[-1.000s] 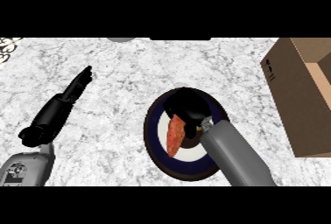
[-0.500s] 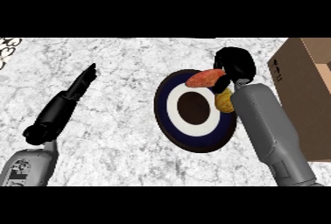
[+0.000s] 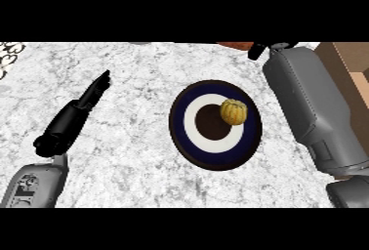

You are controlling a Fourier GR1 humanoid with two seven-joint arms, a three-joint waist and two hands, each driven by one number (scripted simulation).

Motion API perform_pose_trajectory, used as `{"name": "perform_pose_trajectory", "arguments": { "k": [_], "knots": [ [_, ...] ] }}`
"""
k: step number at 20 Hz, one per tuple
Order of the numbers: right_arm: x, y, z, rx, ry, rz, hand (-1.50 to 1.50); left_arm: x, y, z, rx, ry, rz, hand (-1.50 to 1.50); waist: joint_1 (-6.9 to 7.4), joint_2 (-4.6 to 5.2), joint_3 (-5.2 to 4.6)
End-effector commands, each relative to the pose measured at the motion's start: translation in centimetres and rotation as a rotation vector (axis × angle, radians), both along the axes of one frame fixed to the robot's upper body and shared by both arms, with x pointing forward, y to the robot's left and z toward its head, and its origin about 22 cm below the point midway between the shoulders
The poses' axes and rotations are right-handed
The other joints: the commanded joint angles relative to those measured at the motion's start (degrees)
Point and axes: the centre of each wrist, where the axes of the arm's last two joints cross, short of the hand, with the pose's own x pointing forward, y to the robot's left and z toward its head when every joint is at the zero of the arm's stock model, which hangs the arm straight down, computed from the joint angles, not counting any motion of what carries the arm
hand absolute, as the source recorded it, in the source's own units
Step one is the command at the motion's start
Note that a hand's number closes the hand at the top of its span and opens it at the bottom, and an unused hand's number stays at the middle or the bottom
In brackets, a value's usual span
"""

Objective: Pick the sweet potato from the plate and place it in the cardboard box

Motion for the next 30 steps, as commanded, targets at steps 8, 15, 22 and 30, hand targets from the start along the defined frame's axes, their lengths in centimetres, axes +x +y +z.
{"name": "perform_pose_trajectory", "arguments": {
  "k": [8,15,22,30],
  "knots": [
    [0.3,-7.6,5.6,0.148,-0.285,-0.440,1.50,0.3,0.6,1.4,0.001,-0.017,0.033,0.00,-1.56,-0.54,0.03],
    [-0.7,-14.6,5.0,0.175,-0.320,-0.567,1.50,-0.7,0.8,0.5,-0.003,0.011,0.019,0.00,-1.31,-0.39,0.03],
    [-2.2,-21.5,3.4,0.176,-0.018,-0.614,1.50,-1.8,1.1,0.0,-0.007,0.011,0.010,0.00,-0.87,-0.39,0.06],
    [-5.1,-27.7,2.4,0.300,0.261,-0.560,1.50,-1.0,1.1,-0.1,0.010,0.005,0.025,0.00,-1.73,-0.48,0.03]
  ]
}}
